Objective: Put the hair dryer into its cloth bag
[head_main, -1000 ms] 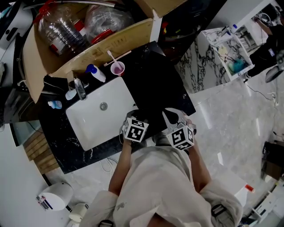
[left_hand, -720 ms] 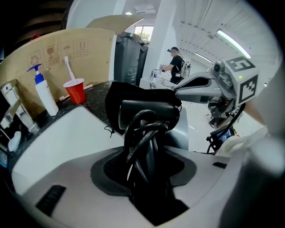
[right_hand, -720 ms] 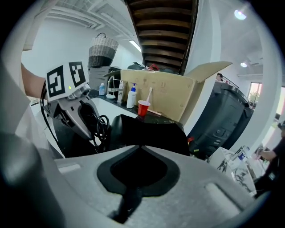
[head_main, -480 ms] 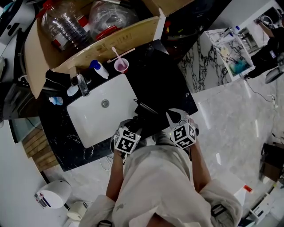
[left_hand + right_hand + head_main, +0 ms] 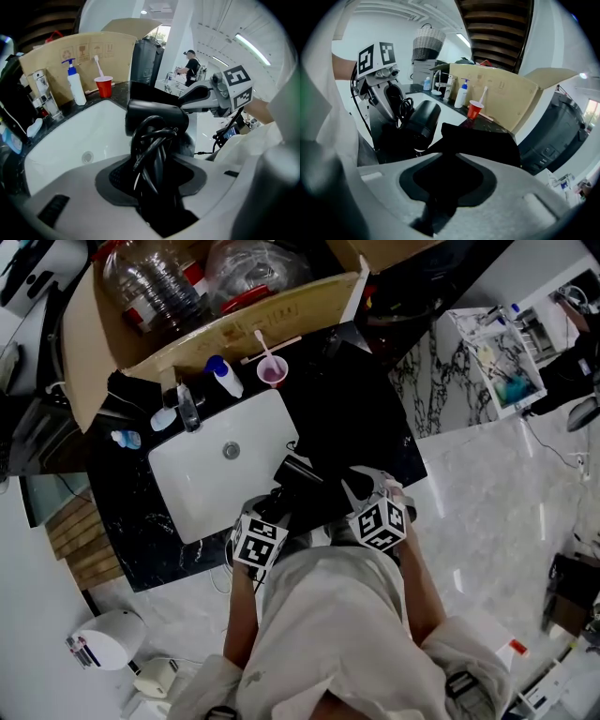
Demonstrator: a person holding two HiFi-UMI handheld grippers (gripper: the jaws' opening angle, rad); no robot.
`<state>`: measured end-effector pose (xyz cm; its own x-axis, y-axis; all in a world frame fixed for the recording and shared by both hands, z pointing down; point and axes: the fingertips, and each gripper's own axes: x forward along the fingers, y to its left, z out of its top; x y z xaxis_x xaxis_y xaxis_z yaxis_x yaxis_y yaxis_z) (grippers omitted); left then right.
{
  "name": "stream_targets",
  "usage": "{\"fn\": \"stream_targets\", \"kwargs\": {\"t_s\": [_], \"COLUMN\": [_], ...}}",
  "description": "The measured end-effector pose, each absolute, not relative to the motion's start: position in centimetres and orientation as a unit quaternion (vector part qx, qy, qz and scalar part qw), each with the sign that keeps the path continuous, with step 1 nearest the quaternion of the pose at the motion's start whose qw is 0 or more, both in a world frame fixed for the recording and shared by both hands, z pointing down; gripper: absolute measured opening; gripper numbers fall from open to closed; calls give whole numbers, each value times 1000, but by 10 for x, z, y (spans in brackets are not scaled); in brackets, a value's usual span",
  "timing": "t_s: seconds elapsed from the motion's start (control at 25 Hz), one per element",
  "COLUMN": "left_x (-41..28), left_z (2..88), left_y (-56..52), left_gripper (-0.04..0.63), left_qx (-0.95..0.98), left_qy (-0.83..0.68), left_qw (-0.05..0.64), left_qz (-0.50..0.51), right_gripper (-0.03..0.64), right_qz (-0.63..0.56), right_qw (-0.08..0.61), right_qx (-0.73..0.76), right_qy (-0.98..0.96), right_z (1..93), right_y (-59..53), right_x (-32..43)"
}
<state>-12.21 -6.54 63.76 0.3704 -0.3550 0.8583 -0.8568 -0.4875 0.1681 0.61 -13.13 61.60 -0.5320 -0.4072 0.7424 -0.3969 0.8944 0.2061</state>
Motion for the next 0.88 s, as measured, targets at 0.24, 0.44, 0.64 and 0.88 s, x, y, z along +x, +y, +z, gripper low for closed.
{"fn": "stream_targets", "kwargs": {"t_s": [0.24,0.44,0.64,0.88], "left_x": [-130,-133,-128,-100], "left_z": [635,633,630,621], "left_y": [-60,-56,-53,-55], "left_gripper": [193,193,193,193], "left_qx": [760,761,771,801], "left_qy": [-408,-410,-398,-357], "left_qw": [322,321,318,301], "left_qz": [391,387,383,376], "right_gripper": [60,12,11,11], "right_qz": [-39,-12,21,27], "right_qw": [474,452,393,360], "right_qx": [198,218,268,285], "right_qy": [-857,-865,-879,-888], "right_z": [644,627,591,568], "right_y": [-133,-142,-162,-178], "right_x": [-7,-6,2,5]}}
